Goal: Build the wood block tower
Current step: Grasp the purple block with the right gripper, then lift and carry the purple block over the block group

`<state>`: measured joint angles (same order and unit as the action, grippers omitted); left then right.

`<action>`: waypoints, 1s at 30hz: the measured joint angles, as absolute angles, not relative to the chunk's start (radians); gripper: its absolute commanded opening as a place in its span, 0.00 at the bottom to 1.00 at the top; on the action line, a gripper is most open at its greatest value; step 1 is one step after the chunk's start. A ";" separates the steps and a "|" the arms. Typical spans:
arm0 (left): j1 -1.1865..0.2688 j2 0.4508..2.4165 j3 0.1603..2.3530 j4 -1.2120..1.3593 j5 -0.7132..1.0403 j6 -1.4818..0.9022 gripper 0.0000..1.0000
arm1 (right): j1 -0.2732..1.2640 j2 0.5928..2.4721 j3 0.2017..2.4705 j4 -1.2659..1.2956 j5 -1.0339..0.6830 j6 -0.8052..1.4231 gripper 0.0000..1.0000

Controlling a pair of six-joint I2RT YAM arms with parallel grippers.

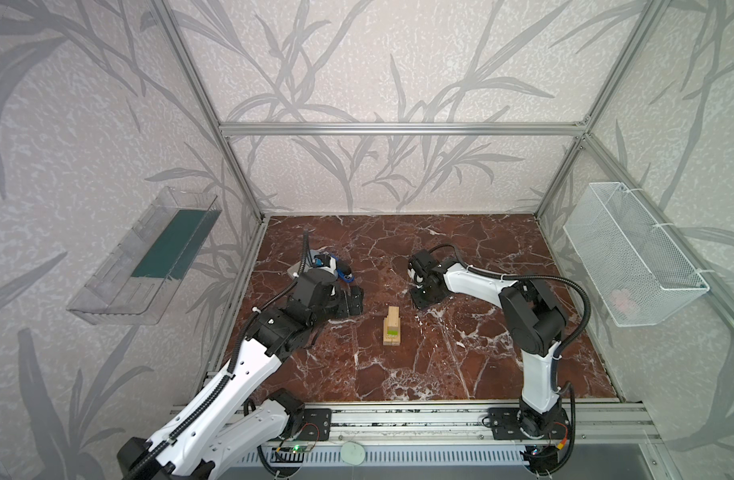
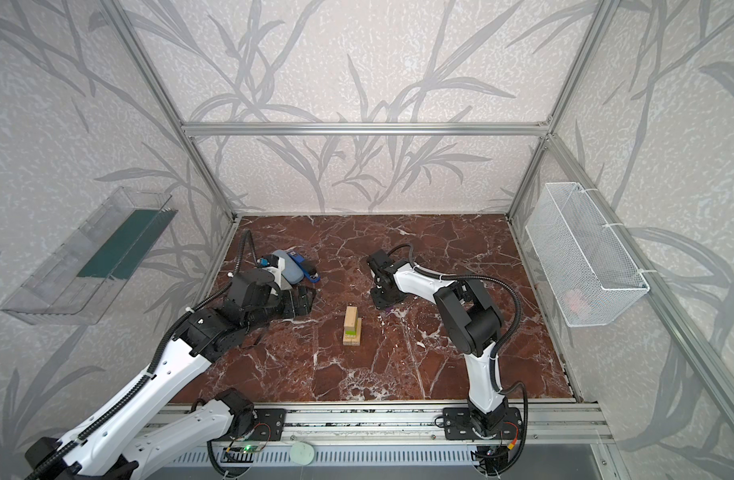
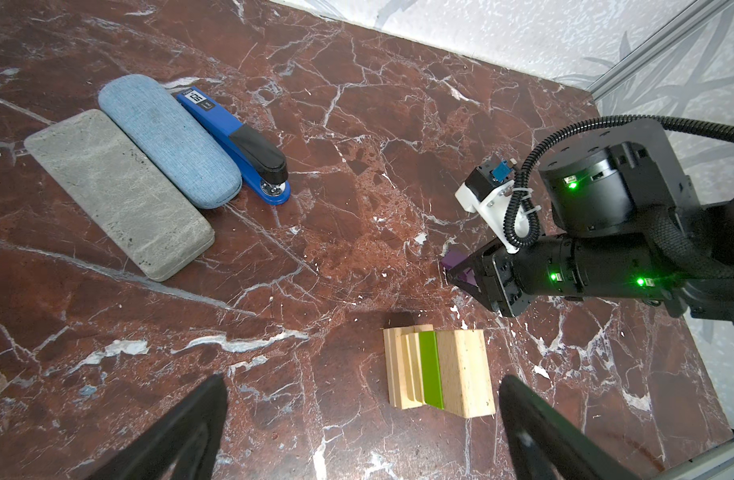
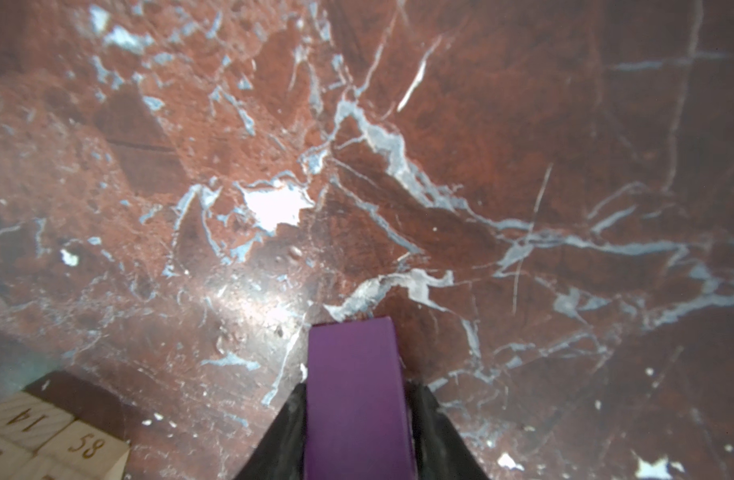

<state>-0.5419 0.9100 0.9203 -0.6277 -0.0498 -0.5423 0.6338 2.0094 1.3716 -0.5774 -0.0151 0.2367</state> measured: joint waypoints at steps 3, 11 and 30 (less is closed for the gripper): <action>-0.541 0.910 0.920 -0.628 -0.050 -0.542 0.99 | 0.645 2.009 1.372 -0.585 0.008 0.236 0.42; -0.540 0.910 0.920 -0.628 -0.047 -0.542 0.99 | 0.658 2.009 1.373 -0.603 0.042 0.234 0.33; -0.538 0.863 0.892 -0.643 -0.014 -0.574 0.99 | 0.677 1.797 1.401 -0.815 0.088 0.462 0.22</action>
